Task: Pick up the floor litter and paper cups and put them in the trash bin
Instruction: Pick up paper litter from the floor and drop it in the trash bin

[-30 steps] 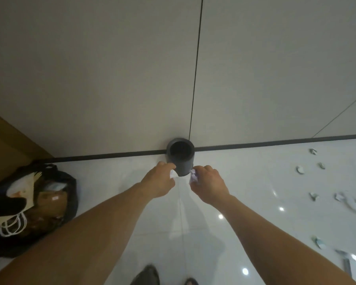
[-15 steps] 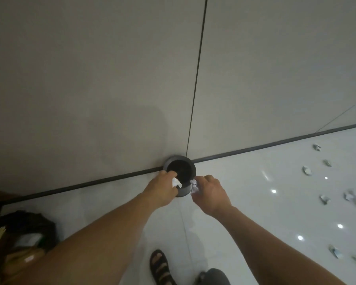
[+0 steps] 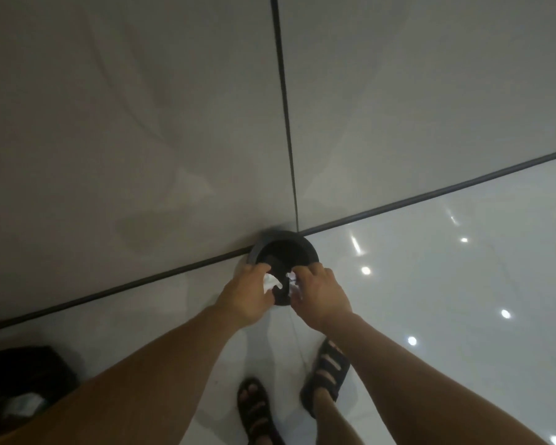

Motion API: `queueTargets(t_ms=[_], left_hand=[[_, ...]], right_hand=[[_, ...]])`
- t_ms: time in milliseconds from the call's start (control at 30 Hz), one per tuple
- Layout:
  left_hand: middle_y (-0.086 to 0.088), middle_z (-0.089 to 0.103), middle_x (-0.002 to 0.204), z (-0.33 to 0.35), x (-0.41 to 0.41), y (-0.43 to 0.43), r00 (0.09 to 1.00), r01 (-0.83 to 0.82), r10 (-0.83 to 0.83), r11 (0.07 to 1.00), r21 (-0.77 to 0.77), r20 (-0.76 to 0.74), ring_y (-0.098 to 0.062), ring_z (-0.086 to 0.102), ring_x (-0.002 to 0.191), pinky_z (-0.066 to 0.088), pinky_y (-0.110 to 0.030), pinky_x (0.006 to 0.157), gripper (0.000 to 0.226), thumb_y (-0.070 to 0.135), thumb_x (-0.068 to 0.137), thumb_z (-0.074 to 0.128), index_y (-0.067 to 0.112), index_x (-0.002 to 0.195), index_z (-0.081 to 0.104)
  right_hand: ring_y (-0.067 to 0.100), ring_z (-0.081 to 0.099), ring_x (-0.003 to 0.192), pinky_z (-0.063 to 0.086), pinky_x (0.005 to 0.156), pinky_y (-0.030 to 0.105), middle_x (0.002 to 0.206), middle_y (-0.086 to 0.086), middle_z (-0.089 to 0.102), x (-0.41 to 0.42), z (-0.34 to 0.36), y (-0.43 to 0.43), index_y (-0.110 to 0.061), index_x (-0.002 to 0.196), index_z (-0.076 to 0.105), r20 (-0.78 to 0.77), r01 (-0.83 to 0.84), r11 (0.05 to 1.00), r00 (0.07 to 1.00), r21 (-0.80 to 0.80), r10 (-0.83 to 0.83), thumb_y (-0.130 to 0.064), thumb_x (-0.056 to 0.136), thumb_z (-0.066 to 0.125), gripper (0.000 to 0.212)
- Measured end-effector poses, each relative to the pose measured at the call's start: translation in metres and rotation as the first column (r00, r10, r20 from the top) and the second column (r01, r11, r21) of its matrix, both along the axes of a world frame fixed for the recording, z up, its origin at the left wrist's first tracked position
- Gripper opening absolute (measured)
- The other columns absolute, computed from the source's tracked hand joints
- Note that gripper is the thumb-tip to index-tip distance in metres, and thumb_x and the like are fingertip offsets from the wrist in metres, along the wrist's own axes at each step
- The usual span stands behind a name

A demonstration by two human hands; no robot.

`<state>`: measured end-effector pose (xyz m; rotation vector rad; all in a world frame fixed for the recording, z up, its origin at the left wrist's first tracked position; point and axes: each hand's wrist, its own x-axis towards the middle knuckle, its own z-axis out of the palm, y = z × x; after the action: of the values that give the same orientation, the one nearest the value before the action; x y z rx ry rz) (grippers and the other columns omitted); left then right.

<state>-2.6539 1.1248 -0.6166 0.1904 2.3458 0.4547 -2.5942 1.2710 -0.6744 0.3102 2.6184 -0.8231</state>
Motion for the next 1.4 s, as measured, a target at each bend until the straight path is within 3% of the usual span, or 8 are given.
queueTargets(t_ms=[300,400,533,767,867,1000,1233,1400], left_hand=[[-0.011,0.043,0.138,-0.184,-0.049,0.003,0.999,0.02,-0.022,0.999,0.027,0.045,-0.026,0.05,0.12,0.043,-0.028,0.095,0.063,0.022,0.088,0.064,0.016,0.143,0.034],[-0.012,0.032,0.145,-0.218,-0.051,0.0,0.997,0.011,-0.012,1.0,0.012,0.075,-0.029,0.046,0.125,0.043,-0.036,0.101,0.073,0.024,0.087,0.065,0.018,0.147,0.024],[-0.011,0.024,0.149,-0.235,-0.046,-0.004,0.998,0.028,-0.027,0.999,-0.022,0.064,-0.03,0.045,0.125,0.039,-0.029,0.09,0.076,0.025,0.086,0.065,0.018,0.148,0.02],[-0.01,0.027,0.15,-0.185,-0.046,0.003,0.99,0.141,-0.141,0.987,-0.074,0.005,-0.028,0.036,0.132,0.037,-0.035,0.101,0.076,0.029,0.087,0.062,0.016,0.149,0.02],[-0.006,0.03,0.148,-0.144,-0.049,0.018,0.983,0.18,-0.182,0.982,-0.06,-0.028,-0.023,0.035,0.133,0.036,-0.029,0.1,0.076,0.032,0.086,0.062,0.018,0.149,0.022],[-0.005,0.027,0.151,-0.085,-0.053,0.047,0.954,0.293,-0.295,0.955,-0.043,-0.052,-0.024,0.027,0.138,0.032,-0.038,0.111,0.073,0.036,0.089,0.057,0.018,0.15,0.02],[-0.001,0.022,0.154,0.0,-0.041,0.099,0.833,0.54,-0.542,0.84,-0.049,-0.114,-0.024,0.023,0.139,0.03,-0.042,0.112,0.072,0.043,0.089,0.053,0.023,0.149,0.019],[-0.004,0.021,0.155,0.055,-0.005,0.122,0.701,0.705,-0.703,0.709,-0.031,-0.122,-0.026,0.02,0.14,0.027,-0.044,0.113,0.073,0.044,0.089,0.052,0.021,0.15,0.019]], right_hand=[[0.026,0.045,0.12,0.043,0.103,0.037,0.133,0.008,0.045,-0.046,-0.16,0.001,-0.023,0.14,0.039,0.097,0.055,0.998,0.994,-0.029,-0.052,-0.036,0.093,0.058,0.052],[0.027,0.041,0.126,0.04,0.107,0.038,0.139,0.006,0.04,-0.049,-0.196,-0.002,-0.025,0.144,0.033,0.136,0.103,0.993,0.986,-0.061,-0.094,-0.036,0.091,0.061,0.061],[0.027,0.037,0.131,0.04,0.109,0.04,0.145,0.005,0.033,-0.037,-0.214,-0.008,-0.027,0.148,0.027,0.158,0.139,0.982,0.98,-0.13,-0.118,-0.035,0.089,0.062,0.069],[0.024,0.03,0.137,0.035,0.11,0.038,0.15,0.001,0.029,-0.012,-0.167,0.002,-0.029,0.149,0.026,0.161,0.167,0.979,0.976,-0.12,-0.147,-0.038,0.089,0.059,0.069],[0.022,0.029,0.138,0.034,0.11,0.038,0.152,0.0,0.028,-0.01,-0.126,0.011,-0.031,0.149,0.024,0.154,0.23,0.968,0.965,-0.104,-0.212,-0.043,0.089,0.058,0.07],[0.023,0.024,0.141,0.031,0.112,0.038,0.156,0.001,0.024,-0.008,-0.064,0.033,-0.032,0.15,0.021,0.128,0.305,0.95,0.947,-0.067,-0.295,-0.048,0.09,0.056,0.072],[0.024,0.013,0.146,0.031,0.113,0.04,0.16,0.004,0.015,0.022,0.041,0.065,-0.029,0.154,0.017,0.069,0.419,0.908,0.905,0.03,-0.42,-0.047,0.092,0.054,0.074],[0.022,0.012,0.146,0.031,0.113,0.04,0.16,0.003,0.014,0.076,0.103,0.067,-0.03,0.153,0.018,0.044,0.592,0.801,0.801,0.085,-0.597,-0.046,0.092,0.053,0.073]])
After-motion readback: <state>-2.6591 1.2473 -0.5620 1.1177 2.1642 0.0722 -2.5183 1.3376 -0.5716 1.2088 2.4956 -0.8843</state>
